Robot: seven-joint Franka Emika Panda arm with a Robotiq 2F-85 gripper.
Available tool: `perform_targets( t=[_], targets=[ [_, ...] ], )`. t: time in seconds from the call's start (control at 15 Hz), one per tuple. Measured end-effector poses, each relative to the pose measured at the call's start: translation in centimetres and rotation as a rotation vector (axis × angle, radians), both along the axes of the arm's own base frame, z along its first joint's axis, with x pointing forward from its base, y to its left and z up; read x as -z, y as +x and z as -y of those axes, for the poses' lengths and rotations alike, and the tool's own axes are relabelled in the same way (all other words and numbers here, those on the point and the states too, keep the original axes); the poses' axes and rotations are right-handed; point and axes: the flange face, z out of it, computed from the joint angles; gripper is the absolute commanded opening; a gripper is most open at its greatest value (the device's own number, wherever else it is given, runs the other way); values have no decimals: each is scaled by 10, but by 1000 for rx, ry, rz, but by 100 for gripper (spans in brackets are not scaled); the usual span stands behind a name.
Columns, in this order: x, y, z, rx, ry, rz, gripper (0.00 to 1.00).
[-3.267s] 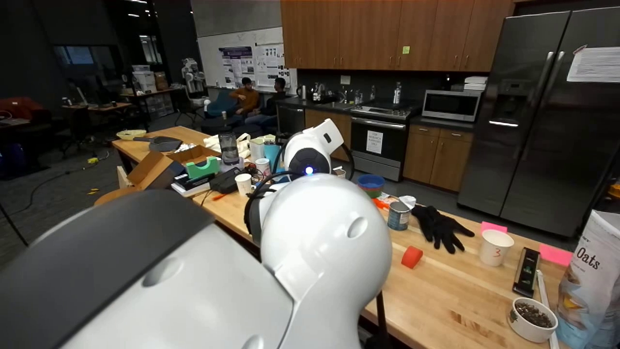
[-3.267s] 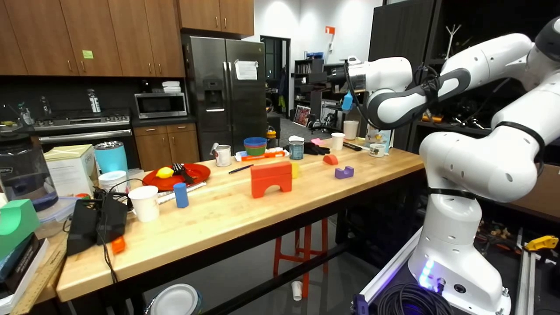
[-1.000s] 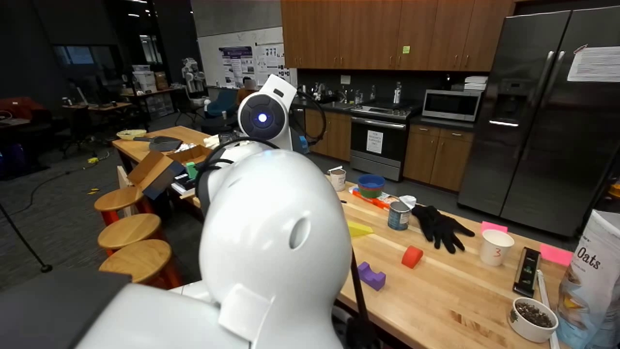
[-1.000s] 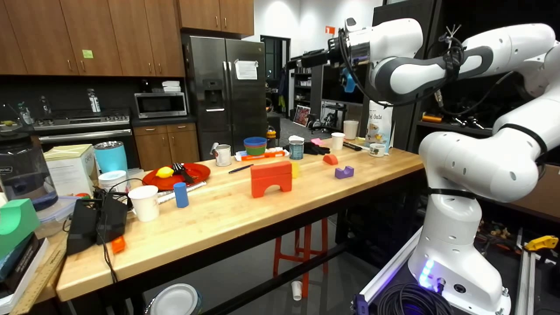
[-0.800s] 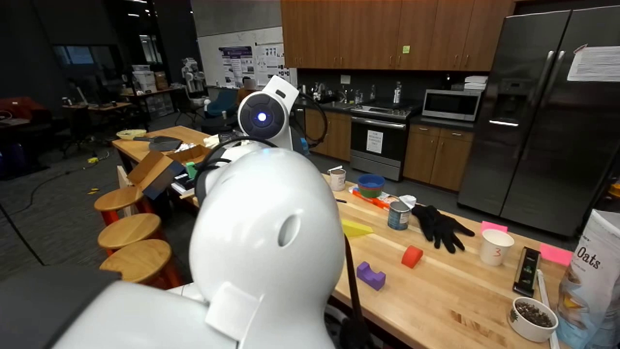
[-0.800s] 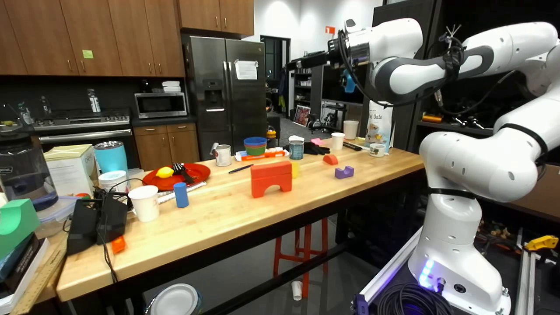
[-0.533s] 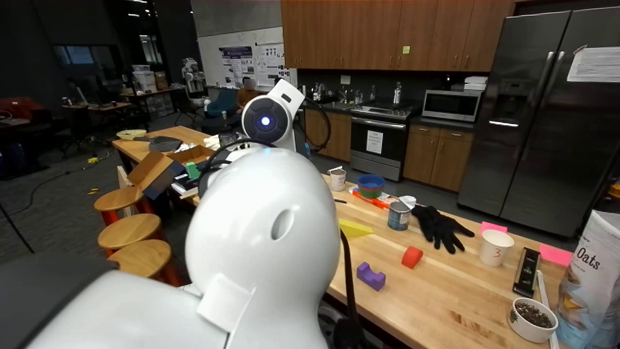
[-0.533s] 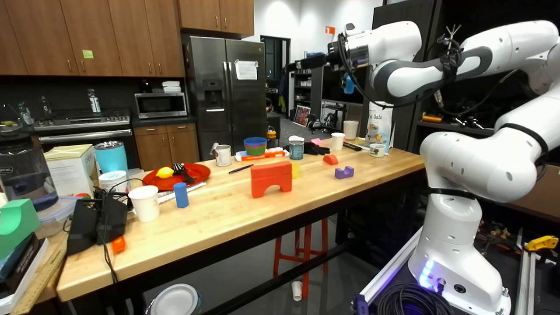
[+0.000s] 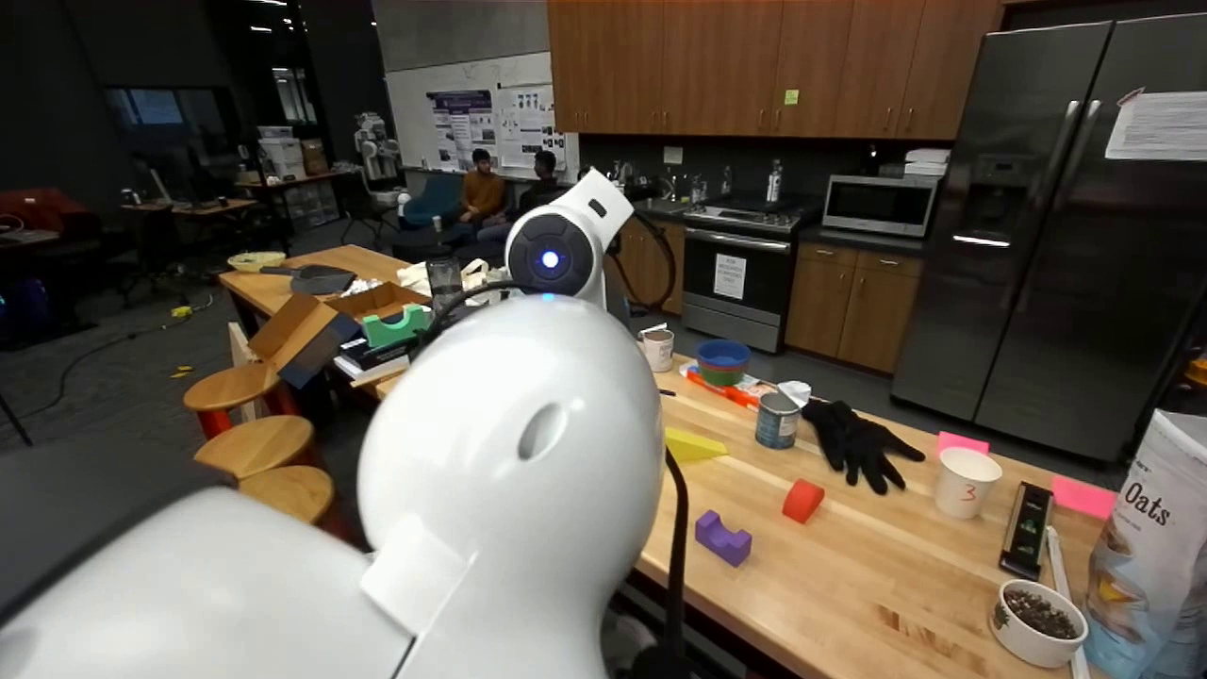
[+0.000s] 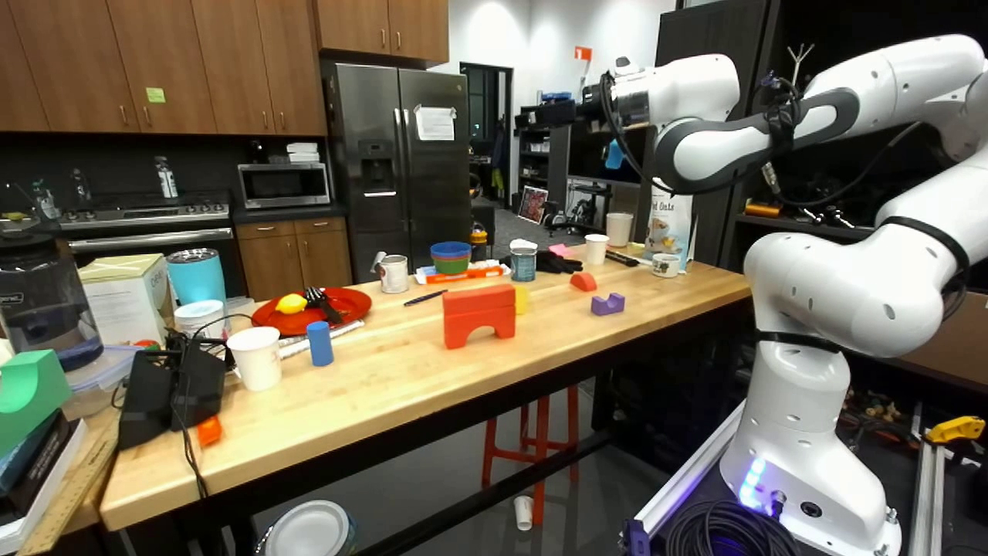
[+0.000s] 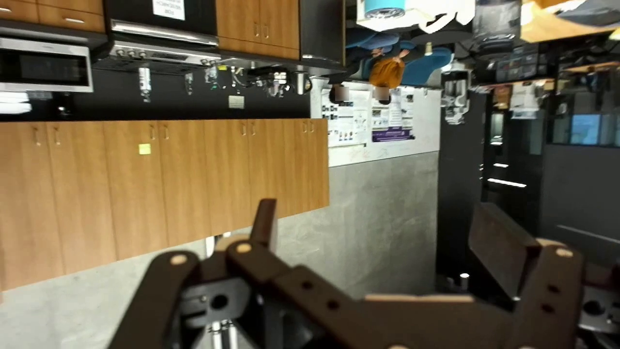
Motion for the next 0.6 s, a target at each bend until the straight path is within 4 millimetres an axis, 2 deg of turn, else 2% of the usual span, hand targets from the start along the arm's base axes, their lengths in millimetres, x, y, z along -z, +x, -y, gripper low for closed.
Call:
perform_targets(
  t=[0.13,0.33,0.47,0.6],
  targets=[
    [6,-1,40,84,76,-22,100],
    [29,-7,98,198,204,-62,100],
    [49,-11,123,241,306,-86,100],
    [67,-14,136,253,422,-111,100]
  ],
)
